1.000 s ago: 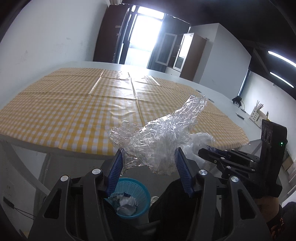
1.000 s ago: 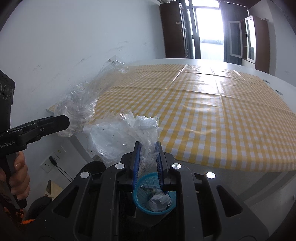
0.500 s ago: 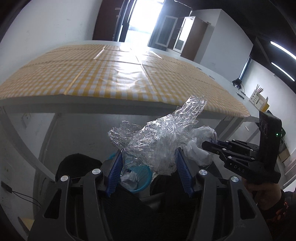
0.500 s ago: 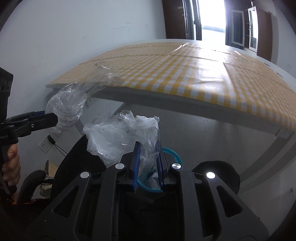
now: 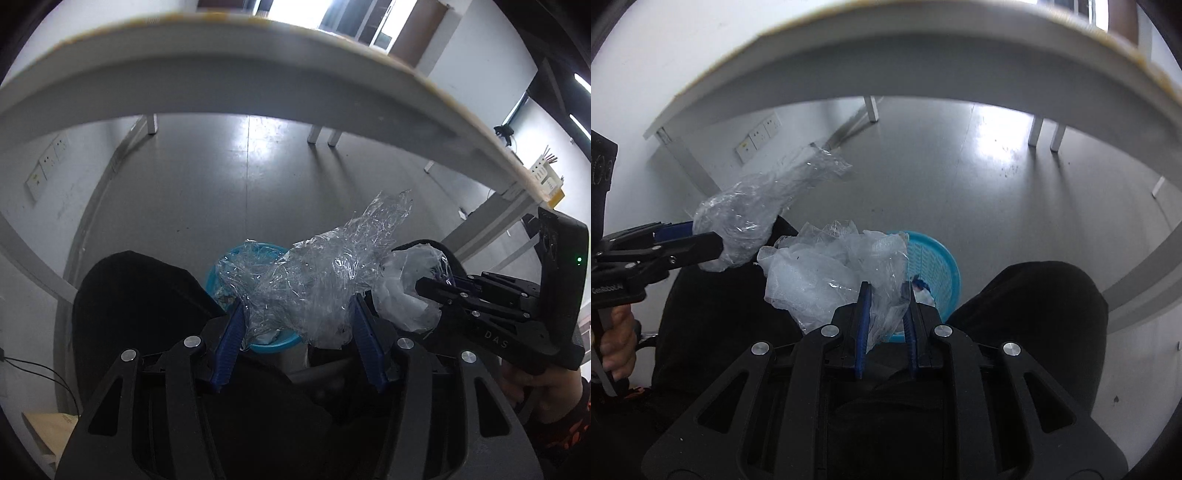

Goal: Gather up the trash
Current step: 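Carry both clear plastic pieces down over the blue wastebasket with both grippers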

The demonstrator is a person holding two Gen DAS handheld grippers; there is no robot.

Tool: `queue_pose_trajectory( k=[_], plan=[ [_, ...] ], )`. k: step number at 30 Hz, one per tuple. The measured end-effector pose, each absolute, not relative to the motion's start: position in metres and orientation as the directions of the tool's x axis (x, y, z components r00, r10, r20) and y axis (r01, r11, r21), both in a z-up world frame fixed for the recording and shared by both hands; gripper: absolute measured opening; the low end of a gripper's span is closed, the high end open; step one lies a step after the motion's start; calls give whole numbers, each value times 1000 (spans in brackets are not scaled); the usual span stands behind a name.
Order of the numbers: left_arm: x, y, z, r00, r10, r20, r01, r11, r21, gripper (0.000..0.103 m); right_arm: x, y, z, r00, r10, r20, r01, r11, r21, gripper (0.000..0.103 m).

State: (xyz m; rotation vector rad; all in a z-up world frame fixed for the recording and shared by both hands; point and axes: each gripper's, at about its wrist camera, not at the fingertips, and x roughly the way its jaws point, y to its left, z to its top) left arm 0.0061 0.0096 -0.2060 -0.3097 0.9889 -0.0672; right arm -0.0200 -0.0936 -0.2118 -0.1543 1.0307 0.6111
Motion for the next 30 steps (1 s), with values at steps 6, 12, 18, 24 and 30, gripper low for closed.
queue_pose_trajectory(
  k=[6, 12, 18, 24, 30],
  plan=[
    [37, 23, -238, 511, -196, -837, -130, 945, -300, 55, 17, -84, -252, 291, 376, -880, -513, 837, 188, 16],
    [68, 33, -269, 452, -205, -868, -185, 931, -316, 55, 42, -72, -282, 265, 326, -907, -487, 858, 166, 16],
    [97, 34, -297, 416, -197, -888, -203, 932, -301, 55, 68, -57, -309, 225, 298, -928, -466, 869, 166, 16],
    [126, 39, -322, 368, -184, -911, -252, 924, -288, 55, 95, -33, -333, 188, 226, -956, -460, 880, 117, 16],
    [155, 44, -354, 282, -215, -935, -311, 901, -301, 55, 127, -22, -377, 92, 199, -976, -428, 893, 142, 16]
  ],
)
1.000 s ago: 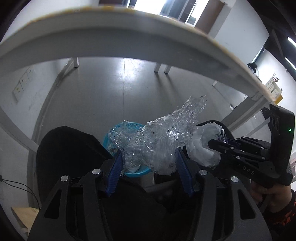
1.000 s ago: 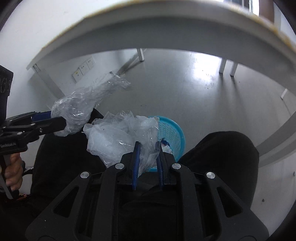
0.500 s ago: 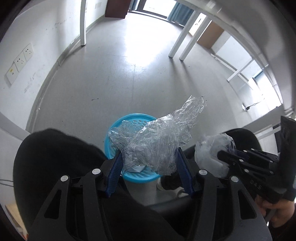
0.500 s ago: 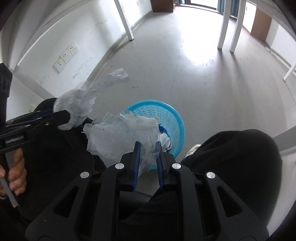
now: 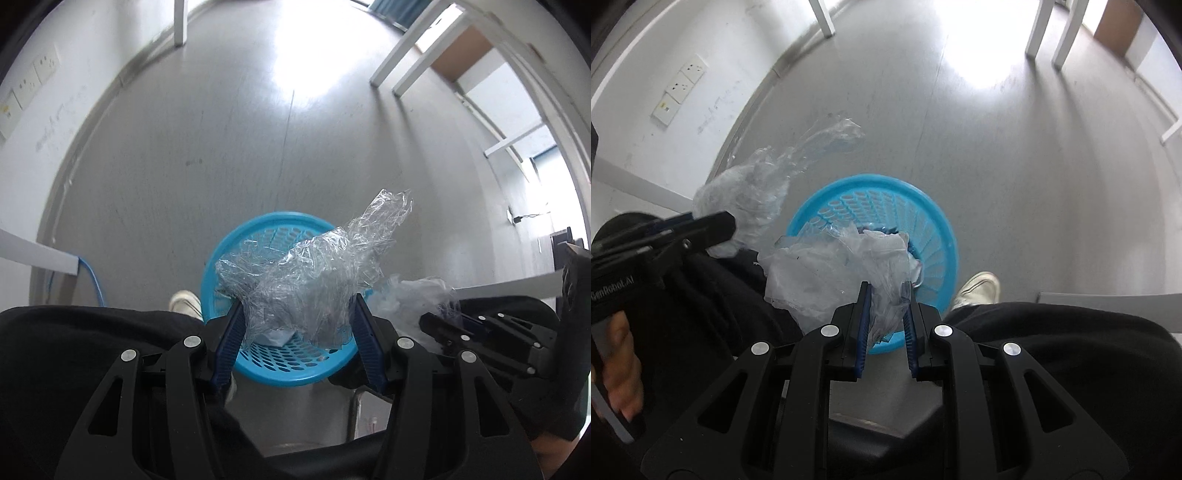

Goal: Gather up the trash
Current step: 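Carry both clear plastic pieces down over the blue wastebasket with both grippers, then open both grippers to drop the plastic into the wastebasket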

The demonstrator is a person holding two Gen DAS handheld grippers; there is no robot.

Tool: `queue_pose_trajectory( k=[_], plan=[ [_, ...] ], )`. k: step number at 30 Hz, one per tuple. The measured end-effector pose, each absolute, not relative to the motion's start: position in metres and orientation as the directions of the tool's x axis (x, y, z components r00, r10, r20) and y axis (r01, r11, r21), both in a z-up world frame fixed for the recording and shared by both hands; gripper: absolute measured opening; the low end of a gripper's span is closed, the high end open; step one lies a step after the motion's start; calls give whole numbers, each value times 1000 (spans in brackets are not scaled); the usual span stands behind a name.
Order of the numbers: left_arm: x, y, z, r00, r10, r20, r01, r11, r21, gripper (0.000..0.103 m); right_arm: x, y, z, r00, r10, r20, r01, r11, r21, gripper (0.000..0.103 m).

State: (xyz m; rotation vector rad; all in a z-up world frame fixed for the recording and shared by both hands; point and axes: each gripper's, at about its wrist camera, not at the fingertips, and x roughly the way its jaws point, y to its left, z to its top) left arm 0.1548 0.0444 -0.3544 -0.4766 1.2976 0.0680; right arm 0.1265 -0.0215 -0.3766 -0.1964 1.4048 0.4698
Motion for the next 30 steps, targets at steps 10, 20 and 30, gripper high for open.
queue_pose_trajectory(
  k=[10, 20, 30],
  plan=[
    [186, 54, -410, 142, -294, -945, -400, 856, -327, 55, 161, -22, -454, -125, 190, -974, -314, 923, 221, 16],
    [197, 59, -421, 128, -287, -949, -421, 851, -314, 71, 165, -18, -476, -145, 179, -973, -273, 938, 213, 41],
    [176, 77, -389, 214, -319, -923, -432, 817, -382, 76, 150, -24, -431, -48, 225, -973, -356, 907, 227, 60]
  ],
)
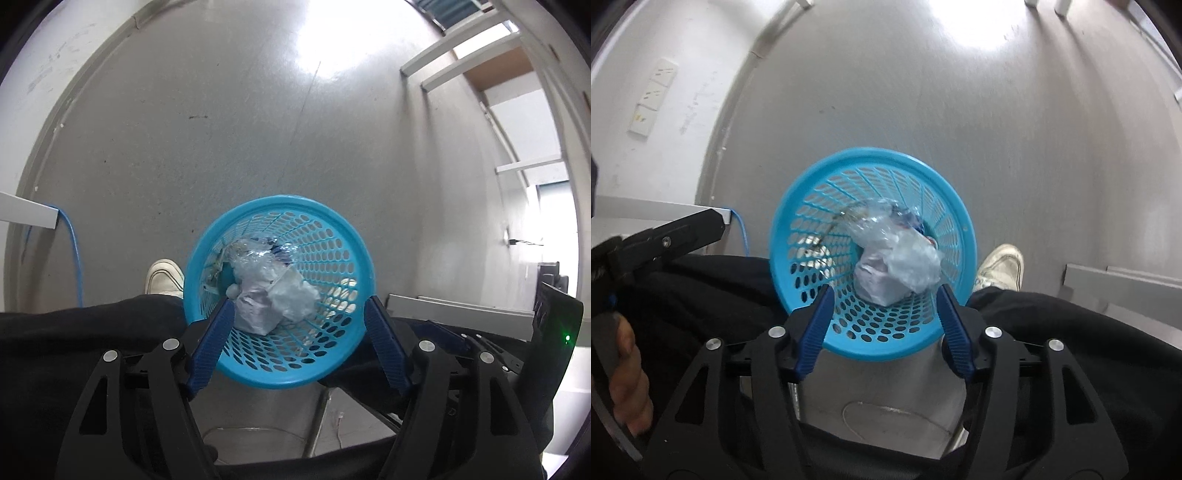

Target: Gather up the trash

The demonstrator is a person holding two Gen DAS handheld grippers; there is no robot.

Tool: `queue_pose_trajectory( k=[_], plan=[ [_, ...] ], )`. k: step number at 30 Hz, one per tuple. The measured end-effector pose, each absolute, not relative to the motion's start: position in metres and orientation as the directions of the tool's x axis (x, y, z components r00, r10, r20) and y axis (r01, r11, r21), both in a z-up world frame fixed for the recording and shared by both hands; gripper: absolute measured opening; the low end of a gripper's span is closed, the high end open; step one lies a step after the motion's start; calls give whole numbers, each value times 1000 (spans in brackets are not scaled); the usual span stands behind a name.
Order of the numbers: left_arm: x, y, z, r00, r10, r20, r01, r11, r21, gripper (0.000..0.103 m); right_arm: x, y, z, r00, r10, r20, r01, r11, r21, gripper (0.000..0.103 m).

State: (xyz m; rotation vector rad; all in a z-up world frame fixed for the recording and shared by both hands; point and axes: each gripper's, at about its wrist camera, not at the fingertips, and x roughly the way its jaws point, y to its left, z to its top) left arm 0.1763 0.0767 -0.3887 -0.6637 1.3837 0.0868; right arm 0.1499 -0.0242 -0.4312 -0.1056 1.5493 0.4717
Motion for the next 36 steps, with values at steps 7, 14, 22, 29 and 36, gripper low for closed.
queue_pose_trajectory(
  k=[7, 14, 22, 29, 36],
  plan=[
    [156, 60, -349, 274, -247, -930, -300, 896, -326, 89, 127, -34, -384, 27, 277, -960, -409, 879, 243, 79],
    [128, 57, -320, 329, -240, -913, -237, 915, -326, 97, 111, -54, -347, 80, 339, -937, -417, 865, 277, 94],
    [117, 51, -311, 352, -200, -914, -224, 930, -290, 97, 101, -61, -330, 111, 353, -929, -434, 858, 274, 94],
    [119, 52, -314, 358, -191, -914, -225, 932, -283, 97, 98, -56, -328, 115, 357, -927, -457, 848, 270, 94],
    [122, 51, -316, 340, -209, -917, -212, 933, -291, 97, 102, -57, -335, 81, 368, -926, -441, 847, 298, 94]
  ],
)
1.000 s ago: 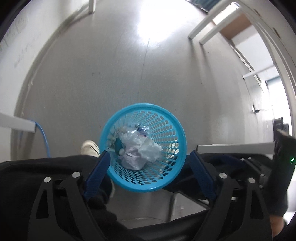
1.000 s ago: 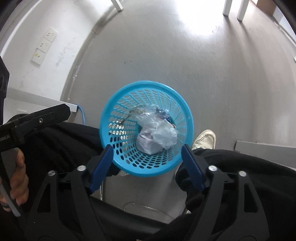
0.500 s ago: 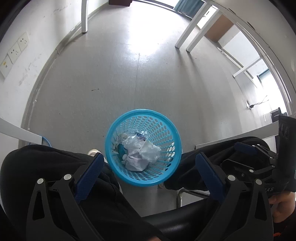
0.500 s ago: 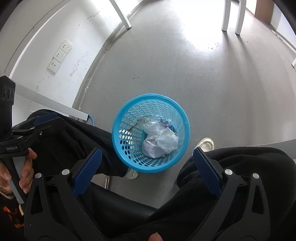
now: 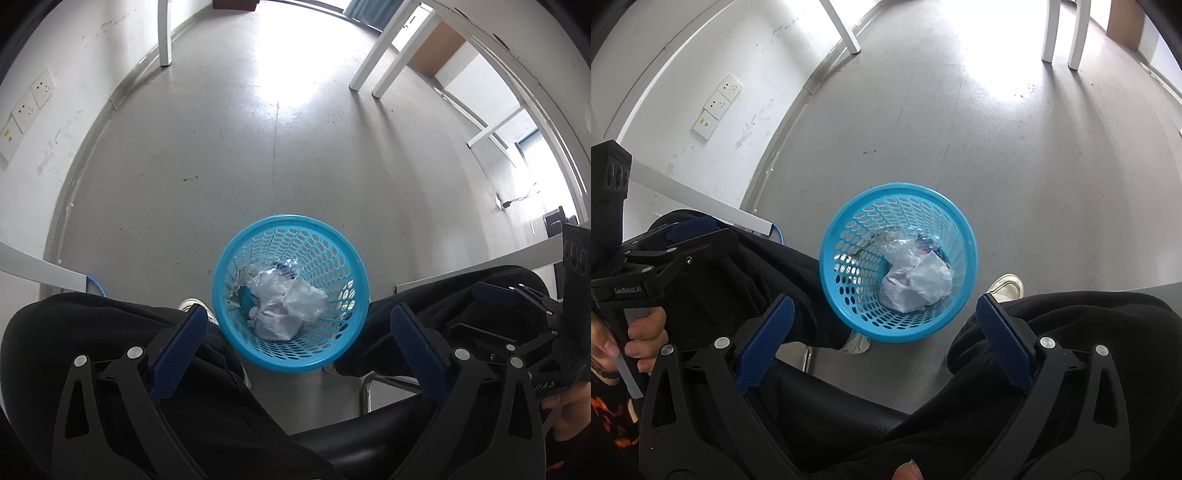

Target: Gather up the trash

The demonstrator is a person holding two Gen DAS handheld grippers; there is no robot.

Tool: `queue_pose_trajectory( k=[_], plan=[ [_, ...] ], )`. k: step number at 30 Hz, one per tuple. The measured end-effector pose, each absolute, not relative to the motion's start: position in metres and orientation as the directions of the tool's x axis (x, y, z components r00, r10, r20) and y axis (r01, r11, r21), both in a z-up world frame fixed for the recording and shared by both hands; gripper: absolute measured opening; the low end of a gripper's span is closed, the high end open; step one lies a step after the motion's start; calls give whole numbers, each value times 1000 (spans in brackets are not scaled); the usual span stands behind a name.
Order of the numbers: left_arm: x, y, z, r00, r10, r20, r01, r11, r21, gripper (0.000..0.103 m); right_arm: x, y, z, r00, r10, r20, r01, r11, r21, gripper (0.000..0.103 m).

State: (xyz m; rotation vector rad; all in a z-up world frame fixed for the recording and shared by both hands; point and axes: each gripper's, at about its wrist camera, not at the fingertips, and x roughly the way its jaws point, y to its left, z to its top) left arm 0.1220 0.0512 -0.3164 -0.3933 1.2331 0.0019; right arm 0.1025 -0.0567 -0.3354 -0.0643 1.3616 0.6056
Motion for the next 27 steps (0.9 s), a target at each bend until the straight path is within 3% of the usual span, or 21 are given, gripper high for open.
queue_pose_trajectory(
  k=[27],
  plan=[
    [123, 41, -318, 309, -199, -930, -192, 945, -266, 97, 107, -59, -348, 56, 390, -919, -394, 854, 339, 94]
  ],
)
